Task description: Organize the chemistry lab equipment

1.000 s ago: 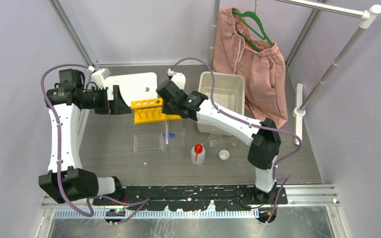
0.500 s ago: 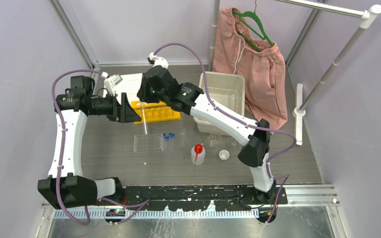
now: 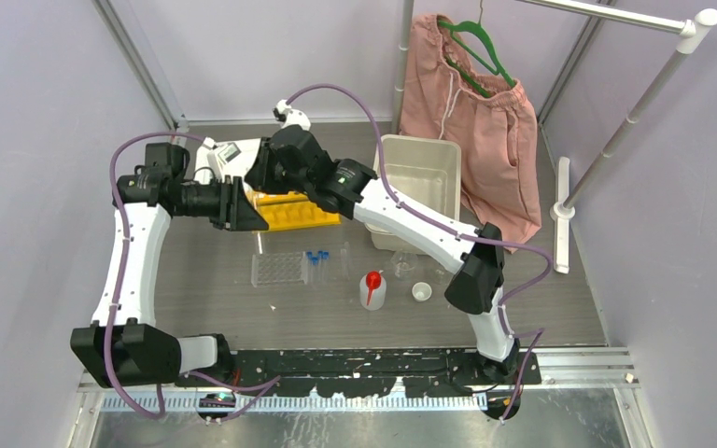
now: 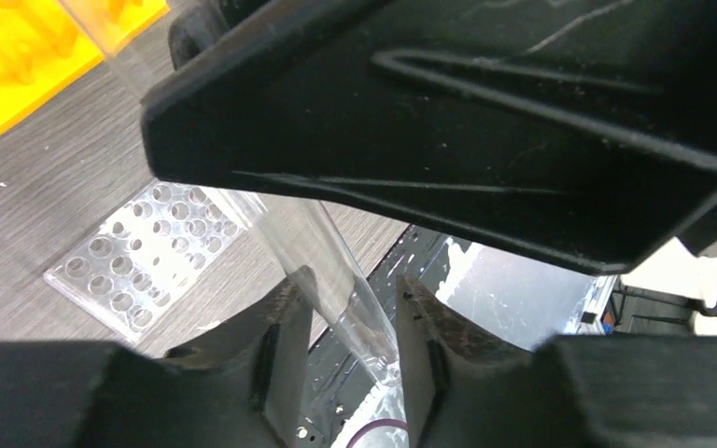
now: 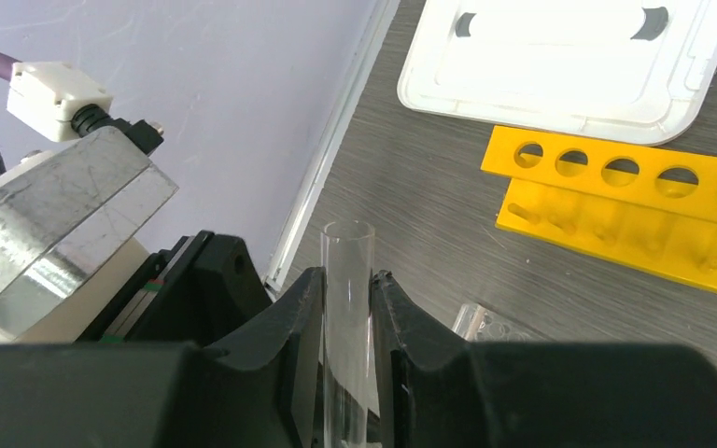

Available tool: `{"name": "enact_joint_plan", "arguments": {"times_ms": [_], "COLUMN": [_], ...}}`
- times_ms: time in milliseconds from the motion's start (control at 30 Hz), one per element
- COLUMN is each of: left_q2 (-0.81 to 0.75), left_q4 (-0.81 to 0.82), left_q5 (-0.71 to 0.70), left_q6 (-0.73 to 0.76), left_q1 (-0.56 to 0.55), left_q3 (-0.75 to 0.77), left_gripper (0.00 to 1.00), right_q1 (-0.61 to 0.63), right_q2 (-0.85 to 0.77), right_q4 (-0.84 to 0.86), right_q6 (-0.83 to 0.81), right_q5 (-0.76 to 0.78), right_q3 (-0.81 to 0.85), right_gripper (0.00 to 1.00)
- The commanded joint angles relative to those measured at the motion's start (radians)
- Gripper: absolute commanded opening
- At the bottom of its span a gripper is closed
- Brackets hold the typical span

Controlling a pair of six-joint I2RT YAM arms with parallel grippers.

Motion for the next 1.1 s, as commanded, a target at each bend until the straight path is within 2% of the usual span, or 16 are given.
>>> {"name": "enact_joint_plan", "arguments": {"times_ms": [0,100,167,300,367,533,667,867,1067], "left_q2": [-0.011,-0.019,-0.023,-0.028,-0.032,-0.043,-0.051,-0.048,-0.057], "left_q4": [0.035,0.044,0.050,0.045,0.044,0.025,0.026,0.023,0.021], "left_q5": [0.044,0.026,0.012,-0.013,-0.023,-0.029,-0.060,-0.076,-0.075], "left_q6": [0.003,0.007,0.007,0.040,0.062,0.141,0.174,0.182,0.200], "left_q1": [-0.002,-0.002,-0.002,-0.002,-0.002,-0.004,-0.006,-0.011,-0.010], "left_q3": [-0.003,-0.011,-0.014,-0.006,-0.002,-0.003,-0.014,-0.023,-0.027], "left_gripper": [0.33,0.18,0.11,0.00,0.00,0.00,0.00,0.00,0.00], "right_q1": [-0.001,0.000,0.000,-0.010,-0.031,-0.061,-0.061,-0.061,-0.062], "right_q2": [-0.055,-0.069,-0.070,-0.068,-0.053,-0.029,-0.020,0.033,0.083], "right_q4": [0.096,0.110,0.092,-0.018,-0.087,-0.175,-0.191,-0.244,-0.294], "right_q6": [0.034,0.036,0.035,0.018,0.010,-0.020,-0.055,-0.068,-0.076], "right_q5": [0.013,0.029,0.034,0.043,-0.008,-0.183,-0.279,-0.351,-0.389], "right_q3": [-0.015,-0.046,-0.045,-0.011,0.027,0.075,0.098,0.183,0.244], "right_gripper": [0.01,0.01,0.13,0.52,0.56,0.56,0.50,0.40,0.39]}}
